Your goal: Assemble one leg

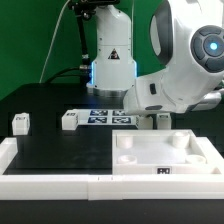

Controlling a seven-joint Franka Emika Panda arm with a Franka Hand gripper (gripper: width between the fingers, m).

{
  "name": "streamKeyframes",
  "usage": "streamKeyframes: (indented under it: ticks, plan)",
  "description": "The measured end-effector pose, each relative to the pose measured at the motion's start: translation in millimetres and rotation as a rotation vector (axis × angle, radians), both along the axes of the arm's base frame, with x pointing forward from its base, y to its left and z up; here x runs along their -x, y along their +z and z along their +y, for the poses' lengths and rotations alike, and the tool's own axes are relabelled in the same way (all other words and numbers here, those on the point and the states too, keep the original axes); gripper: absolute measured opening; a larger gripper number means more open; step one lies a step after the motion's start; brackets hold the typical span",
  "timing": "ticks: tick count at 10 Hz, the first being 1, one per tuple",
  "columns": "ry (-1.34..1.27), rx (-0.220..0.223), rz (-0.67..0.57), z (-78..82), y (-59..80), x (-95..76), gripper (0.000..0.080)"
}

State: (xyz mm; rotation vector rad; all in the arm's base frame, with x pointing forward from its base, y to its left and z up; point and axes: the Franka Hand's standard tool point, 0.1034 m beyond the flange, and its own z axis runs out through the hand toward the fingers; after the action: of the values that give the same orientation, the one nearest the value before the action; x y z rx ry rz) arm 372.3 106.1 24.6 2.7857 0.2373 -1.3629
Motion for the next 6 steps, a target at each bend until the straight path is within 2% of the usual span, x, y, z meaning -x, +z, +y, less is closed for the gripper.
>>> streamKeyframes:
  ticks: [6]
  plan:
    - [0.008, 0.003, 0.0, 4.1, -0.1, 1.5, 0.0649]
